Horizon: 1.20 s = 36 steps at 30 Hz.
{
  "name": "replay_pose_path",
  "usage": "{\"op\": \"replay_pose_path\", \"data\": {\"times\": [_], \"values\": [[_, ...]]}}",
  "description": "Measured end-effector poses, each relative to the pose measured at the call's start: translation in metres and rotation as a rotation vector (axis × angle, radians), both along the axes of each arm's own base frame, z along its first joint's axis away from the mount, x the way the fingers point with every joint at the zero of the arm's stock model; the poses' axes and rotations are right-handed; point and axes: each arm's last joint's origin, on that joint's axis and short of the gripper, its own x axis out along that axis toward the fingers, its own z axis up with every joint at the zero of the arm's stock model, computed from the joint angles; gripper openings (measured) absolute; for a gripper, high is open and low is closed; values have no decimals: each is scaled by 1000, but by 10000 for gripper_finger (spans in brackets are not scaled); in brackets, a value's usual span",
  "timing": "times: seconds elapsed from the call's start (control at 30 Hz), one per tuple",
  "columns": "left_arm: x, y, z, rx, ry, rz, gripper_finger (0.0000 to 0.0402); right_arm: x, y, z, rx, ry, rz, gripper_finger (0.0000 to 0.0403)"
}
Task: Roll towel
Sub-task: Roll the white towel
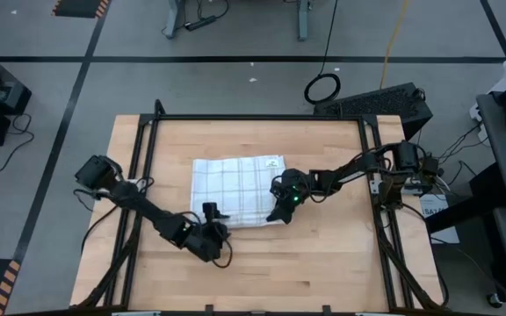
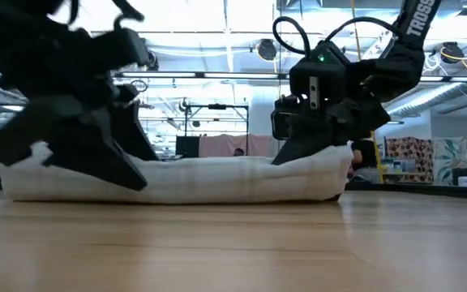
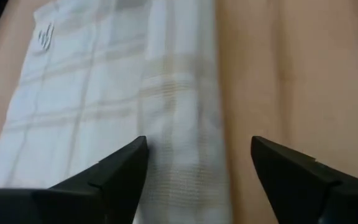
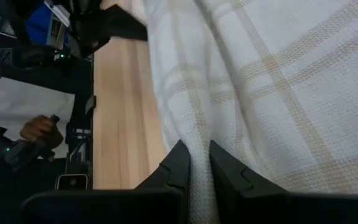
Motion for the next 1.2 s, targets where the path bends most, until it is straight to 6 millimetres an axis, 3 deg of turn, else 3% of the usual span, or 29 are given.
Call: {"op": "replay_pose_path", "data": {"times": [0.13,0.27,0.43,0.53,0.7,0.93,1.2], "values": [[6,16,-3,-89,38,68,234,-1,0,3,-24,-26,22,31],[12,27,-4,-170,68,76,136,-6,-1,14,-125,-63,30,61],[16,37,-4,-215,91,90,28,-13,0,52,-324,-189,67,122],[19,43,-4,-270,100,91,26,-23,13,66,-488,-211,114,158],[23,54,2,-385,117,89,49,-30,51,82,-778,-327,235,200],[26,74,21,-631,125,-8,46,-35,91,69,-1062,-326,289,206],[28,103,20,-768,182,10,45,-27,96,44,-1111,-270,290,208]]}}
